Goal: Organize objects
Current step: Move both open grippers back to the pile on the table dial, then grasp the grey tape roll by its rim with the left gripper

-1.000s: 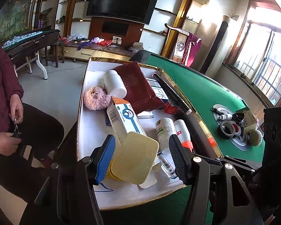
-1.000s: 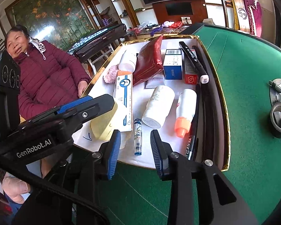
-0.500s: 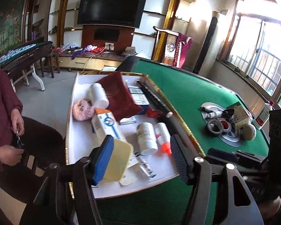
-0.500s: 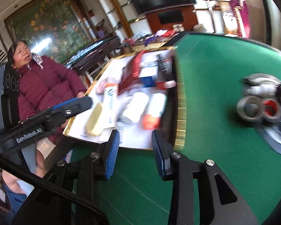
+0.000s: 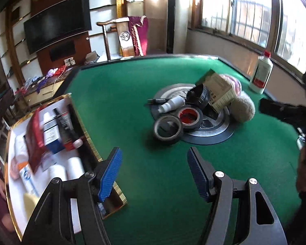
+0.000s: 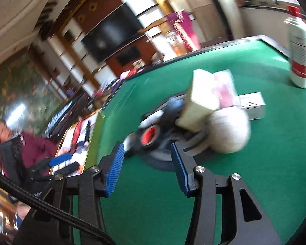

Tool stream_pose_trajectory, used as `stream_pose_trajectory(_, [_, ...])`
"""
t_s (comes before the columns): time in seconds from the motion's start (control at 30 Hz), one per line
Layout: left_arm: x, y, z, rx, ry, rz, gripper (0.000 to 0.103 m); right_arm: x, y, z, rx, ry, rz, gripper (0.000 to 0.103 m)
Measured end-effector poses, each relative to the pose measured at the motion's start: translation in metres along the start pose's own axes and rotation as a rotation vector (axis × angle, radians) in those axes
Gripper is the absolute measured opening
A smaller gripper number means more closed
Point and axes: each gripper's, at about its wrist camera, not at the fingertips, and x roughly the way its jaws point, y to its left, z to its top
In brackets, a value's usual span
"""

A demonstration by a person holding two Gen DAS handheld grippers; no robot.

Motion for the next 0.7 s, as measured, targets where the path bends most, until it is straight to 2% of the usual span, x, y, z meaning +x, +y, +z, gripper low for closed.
stream_pose_trajectory(0.1, [0.034, -0.007, 0.016, -0.02, 0.066, 0.027, 0.06, -0.007, -0.013, 0.002, 0.041, -0.011, -0.005, 0.048])
stream_pose_trajectory(0.2, [0.066, -0.001, 0.026, -0.104, 0.151, -0.003, 0.06, -0.008, -0.011, 0.003, 0.05, -0.004, 0.008, 0.048])
stream_pose_trajectory(0.33, [0.081, 0.007, 0.03, -0.2, 0.163, -0.092, 0.06, -0.002, 0.0, 0.002, 0.01, 0.007, 0.011, 0.048])
stream_pose_trajectory(0.4, [0.09, 0.008, 0.031, -0.208, 0.177, -0.063, 0.06, -0.002, -0.002, -0.004, 0.006, 0.017, 0.016, 0.048])
stream_pose_trajectory(0.6, [0.105, 0.009, 0.032, -0.223, 0.191, -0.06, 0.062, 0.007, 0.001, -0.009, -0.003, 0.052, 0.019, 0.048])
stream_pose_trajectory(0.7, [0.107, 0.013, 0.029, -0.251, 0.167, -0.094, 0.062, 0.009, 0.002, -0.013, -0.011, 0.058, 0.005, 0.048])
